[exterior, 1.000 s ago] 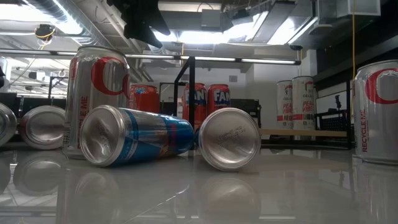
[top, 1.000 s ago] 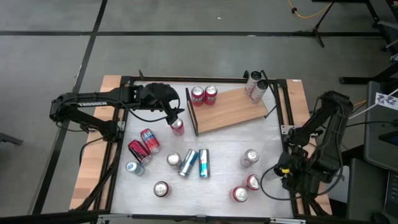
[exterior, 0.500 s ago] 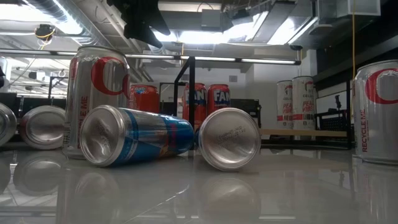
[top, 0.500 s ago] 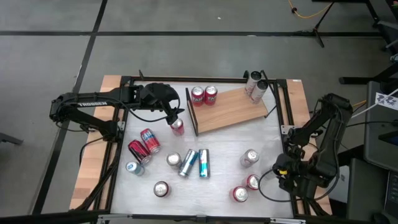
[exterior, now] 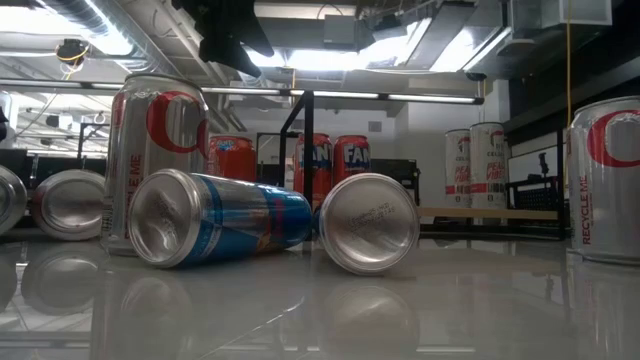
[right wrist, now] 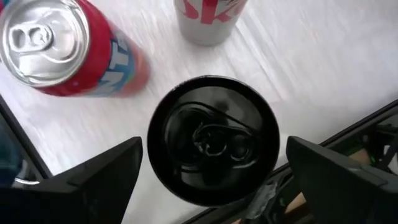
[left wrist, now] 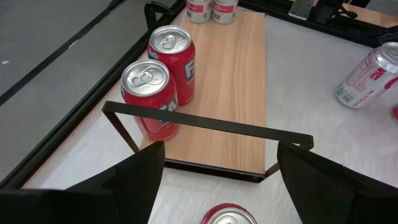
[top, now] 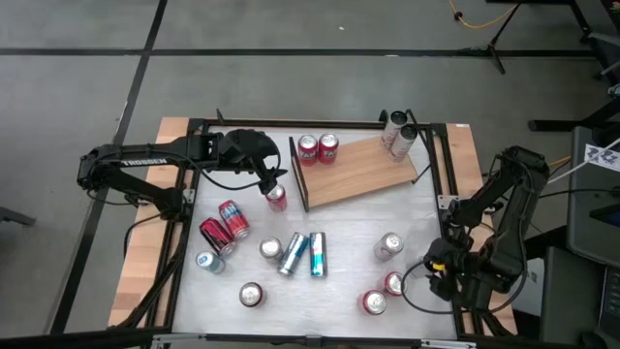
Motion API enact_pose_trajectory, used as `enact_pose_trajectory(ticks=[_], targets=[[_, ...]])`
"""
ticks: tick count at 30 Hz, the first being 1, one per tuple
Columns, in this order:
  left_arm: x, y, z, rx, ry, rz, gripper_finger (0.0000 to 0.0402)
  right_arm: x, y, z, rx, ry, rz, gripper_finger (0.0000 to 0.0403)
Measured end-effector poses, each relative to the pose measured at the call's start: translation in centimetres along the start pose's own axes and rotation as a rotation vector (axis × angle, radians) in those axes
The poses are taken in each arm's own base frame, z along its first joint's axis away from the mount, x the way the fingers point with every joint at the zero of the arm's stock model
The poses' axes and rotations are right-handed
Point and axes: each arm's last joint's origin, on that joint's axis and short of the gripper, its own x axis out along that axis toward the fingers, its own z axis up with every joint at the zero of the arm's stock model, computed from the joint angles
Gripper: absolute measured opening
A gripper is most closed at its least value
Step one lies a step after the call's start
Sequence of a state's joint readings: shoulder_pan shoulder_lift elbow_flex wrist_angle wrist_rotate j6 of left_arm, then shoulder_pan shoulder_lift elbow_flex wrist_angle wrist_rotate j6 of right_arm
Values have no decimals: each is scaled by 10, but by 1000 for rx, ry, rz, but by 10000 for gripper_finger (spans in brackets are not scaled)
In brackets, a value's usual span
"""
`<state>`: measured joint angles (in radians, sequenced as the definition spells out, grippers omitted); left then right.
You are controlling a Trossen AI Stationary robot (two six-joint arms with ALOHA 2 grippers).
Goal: Place canned beverage on shelf
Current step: Put the black soda can on the shelf
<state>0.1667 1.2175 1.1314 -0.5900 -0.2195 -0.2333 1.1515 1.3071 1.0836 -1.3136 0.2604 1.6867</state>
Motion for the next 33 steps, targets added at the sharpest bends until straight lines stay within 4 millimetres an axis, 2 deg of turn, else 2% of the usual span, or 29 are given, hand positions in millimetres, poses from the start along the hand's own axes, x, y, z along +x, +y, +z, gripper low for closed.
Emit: enact_pose_trajectory(ticks=[20, 33], targets=[[0, 0, 0, 0, 0, 0, 302, 0, -2, 1, 37, -30, -19, 386], [0, 0, 0, 0, 0, 0, 302, 0, -2, 0, 35, 14, -24, 385]])
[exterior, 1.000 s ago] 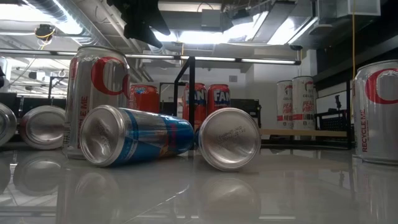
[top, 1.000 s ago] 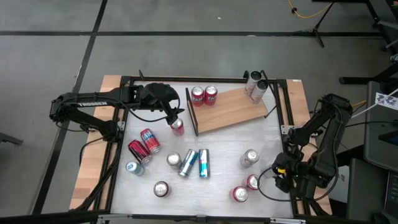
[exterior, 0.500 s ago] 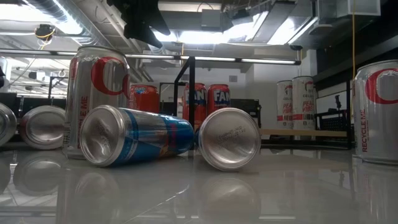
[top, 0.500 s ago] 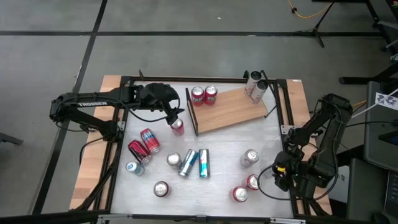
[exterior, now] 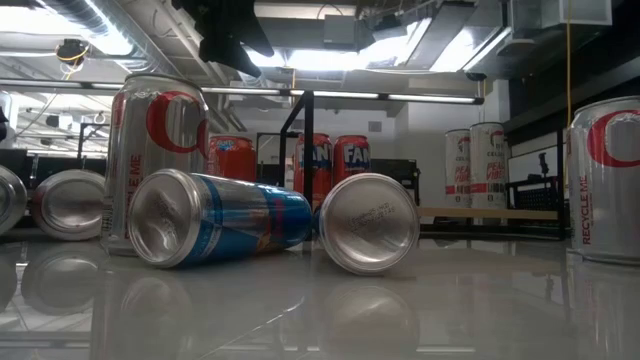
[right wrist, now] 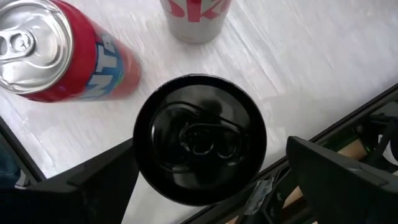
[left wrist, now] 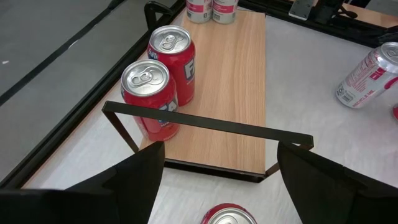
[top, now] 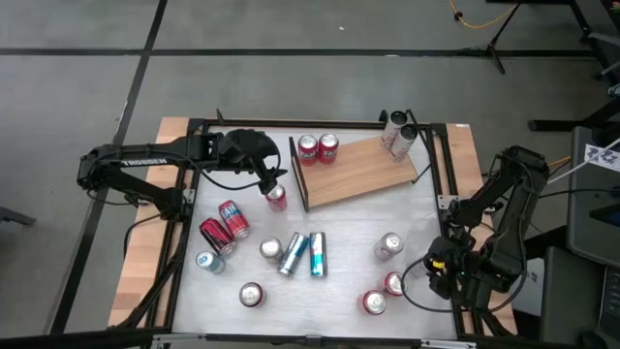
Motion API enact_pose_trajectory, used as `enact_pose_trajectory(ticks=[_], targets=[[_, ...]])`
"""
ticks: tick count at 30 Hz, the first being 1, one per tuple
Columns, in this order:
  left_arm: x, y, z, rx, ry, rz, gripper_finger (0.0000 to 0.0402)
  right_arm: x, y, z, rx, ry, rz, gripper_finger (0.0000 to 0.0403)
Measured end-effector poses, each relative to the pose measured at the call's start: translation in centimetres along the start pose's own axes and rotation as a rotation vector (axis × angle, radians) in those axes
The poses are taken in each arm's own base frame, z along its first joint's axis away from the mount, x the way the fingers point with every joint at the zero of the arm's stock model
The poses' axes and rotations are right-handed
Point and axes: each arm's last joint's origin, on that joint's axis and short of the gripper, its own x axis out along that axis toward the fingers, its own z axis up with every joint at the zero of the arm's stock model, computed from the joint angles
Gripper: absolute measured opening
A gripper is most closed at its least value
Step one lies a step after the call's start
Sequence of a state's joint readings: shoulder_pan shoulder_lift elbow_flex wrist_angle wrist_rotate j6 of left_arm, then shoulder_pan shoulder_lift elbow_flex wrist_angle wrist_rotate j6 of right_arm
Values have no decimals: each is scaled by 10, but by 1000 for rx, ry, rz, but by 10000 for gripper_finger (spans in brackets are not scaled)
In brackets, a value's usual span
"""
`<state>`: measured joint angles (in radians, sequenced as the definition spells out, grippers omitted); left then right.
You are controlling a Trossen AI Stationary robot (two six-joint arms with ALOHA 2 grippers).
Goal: Place canned beverage on shelf
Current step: Put the black soda can on the shelf
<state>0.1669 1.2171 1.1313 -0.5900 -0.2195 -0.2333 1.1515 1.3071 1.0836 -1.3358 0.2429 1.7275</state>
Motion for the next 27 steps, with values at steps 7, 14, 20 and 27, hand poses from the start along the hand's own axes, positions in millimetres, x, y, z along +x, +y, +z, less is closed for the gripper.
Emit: enact_pose_trajectory(ticks=[7, 14, 20, 27], targets=[[0, 0, 0, 0, 0, 0, 302, 0, 0, 0, 0, 0, 1, 385], [0, 0, 0, 0, 0, 0, 302, 0, 0, 0, -3, 1, 3, 385], [0, 0, 0, 0, 0, 0, 302, 0, 0, 0, -4, 1, 3, 385], [0, 0, 0, 7, 0, 0, 302, 0, 0, 0, -4, 1, 3, 374]])
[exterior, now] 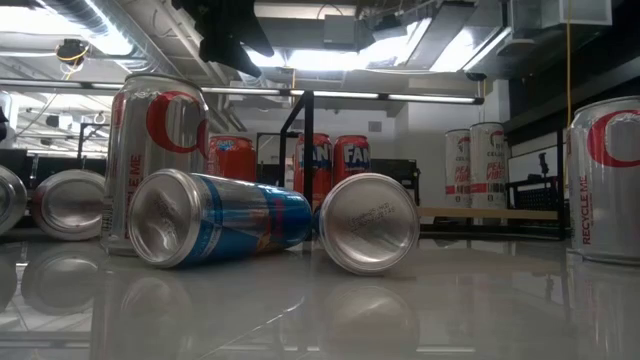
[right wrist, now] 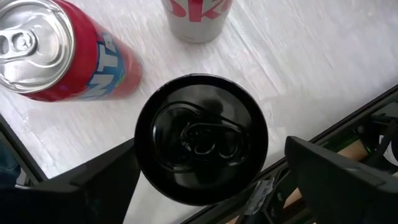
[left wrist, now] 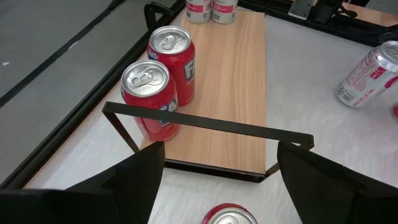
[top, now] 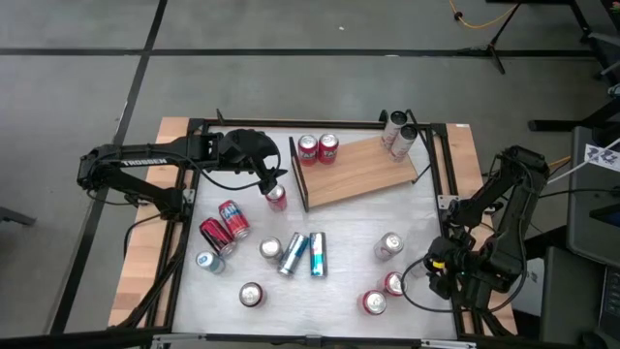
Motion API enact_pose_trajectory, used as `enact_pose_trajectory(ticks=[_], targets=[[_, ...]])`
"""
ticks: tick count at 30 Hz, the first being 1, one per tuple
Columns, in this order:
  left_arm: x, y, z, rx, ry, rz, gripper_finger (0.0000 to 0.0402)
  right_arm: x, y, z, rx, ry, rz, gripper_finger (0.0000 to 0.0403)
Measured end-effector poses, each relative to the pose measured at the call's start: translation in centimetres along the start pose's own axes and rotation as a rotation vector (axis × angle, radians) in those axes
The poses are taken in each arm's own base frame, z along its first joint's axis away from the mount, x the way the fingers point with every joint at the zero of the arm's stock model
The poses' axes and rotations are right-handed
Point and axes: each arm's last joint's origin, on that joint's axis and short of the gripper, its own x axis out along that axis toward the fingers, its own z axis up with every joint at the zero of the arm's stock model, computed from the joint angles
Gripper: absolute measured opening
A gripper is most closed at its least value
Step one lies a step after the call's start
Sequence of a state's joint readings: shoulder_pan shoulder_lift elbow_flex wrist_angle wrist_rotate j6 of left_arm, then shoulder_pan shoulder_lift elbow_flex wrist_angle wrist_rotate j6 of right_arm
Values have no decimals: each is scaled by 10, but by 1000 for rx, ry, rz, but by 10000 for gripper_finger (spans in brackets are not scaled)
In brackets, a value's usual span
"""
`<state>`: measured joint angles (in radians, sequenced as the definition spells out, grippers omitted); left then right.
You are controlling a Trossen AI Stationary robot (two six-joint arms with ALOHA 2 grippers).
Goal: Place canned beverage on shelf
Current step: Put the black soda can on the shelf
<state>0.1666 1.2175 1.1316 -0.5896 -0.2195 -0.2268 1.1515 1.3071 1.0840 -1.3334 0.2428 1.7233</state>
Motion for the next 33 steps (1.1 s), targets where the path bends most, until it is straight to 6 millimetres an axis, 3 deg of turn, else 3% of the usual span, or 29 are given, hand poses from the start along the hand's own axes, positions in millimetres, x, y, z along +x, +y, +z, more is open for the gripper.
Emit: enact_pose_trajectory(ticks=[14, 21, 33], targets=[[0, 0, 0, 1, 0, 0, 302, 0, 0, 2, 0, -60, 10, 244], [0, 0, 0, 1, 1, 0, 302, 1, 1, 6, 21, -65, 4, 238], [0, 0, 0, 0, 0, 0, 302, -11, -13, 39, 28, -73, -166, 237]])
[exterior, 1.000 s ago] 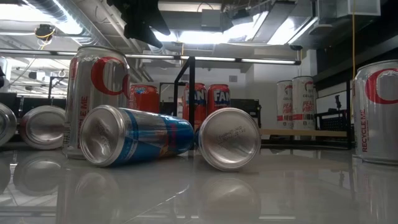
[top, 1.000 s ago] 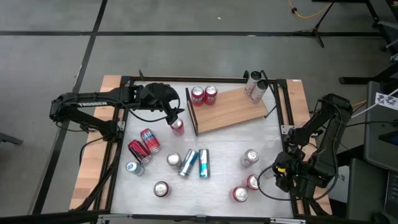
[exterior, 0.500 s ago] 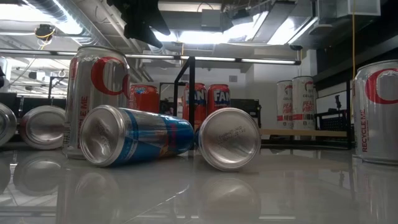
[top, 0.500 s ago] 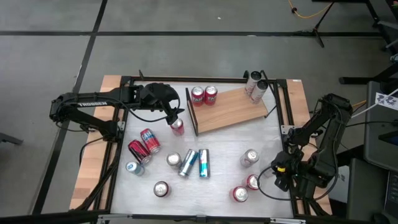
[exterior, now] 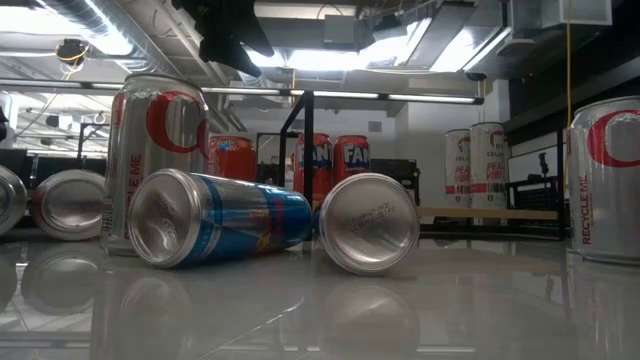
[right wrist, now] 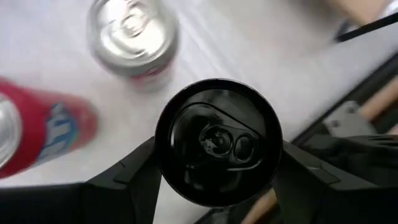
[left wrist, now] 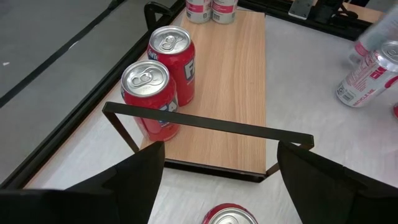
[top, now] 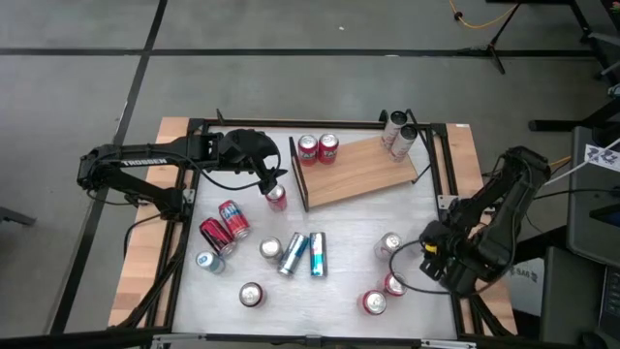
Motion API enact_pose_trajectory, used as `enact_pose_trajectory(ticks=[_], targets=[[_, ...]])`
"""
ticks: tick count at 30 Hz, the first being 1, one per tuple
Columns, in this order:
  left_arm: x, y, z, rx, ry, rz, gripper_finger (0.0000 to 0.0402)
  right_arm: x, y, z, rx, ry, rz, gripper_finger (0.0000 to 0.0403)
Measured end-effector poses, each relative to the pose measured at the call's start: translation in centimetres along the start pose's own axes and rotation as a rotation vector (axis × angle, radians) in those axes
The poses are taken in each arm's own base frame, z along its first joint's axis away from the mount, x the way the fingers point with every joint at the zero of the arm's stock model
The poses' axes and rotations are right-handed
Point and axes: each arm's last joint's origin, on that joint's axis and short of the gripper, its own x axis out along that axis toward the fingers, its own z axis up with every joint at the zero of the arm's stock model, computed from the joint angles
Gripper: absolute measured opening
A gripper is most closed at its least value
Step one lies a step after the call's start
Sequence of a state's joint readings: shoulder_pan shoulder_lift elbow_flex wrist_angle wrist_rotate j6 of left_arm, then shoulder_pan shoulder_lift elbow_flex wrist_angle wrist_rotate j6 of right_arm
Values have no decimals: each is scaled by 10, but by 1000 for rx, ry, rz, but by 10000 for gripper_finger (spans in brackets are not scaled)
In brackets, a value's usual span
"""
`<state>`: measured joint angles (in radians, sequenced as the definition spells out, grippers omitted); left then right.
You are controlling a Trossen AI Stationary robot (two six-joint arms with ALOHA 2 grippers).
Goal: Place canned beverage on shelf
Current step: Put the black soda can on the shelf
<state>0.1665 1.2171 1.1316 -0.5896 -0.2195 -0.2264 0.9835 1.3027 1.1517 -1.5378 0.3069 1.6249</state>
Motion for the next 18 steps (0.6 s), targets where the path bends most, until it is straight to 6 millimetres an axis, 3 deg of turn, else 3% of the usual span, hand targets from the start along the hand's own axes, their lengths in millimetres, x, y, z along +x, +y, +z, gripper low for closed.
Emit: enact_pose_trajectory(ticks=[8, 18], targets=[[0, 0, 0, 0, 0, 0, 302, -11, -17, 26, 30, -71, 28, 233], [0, 0, 0, 0, 0, 0, 302, -17, -61, 63, 83, -138, 58, 235]])
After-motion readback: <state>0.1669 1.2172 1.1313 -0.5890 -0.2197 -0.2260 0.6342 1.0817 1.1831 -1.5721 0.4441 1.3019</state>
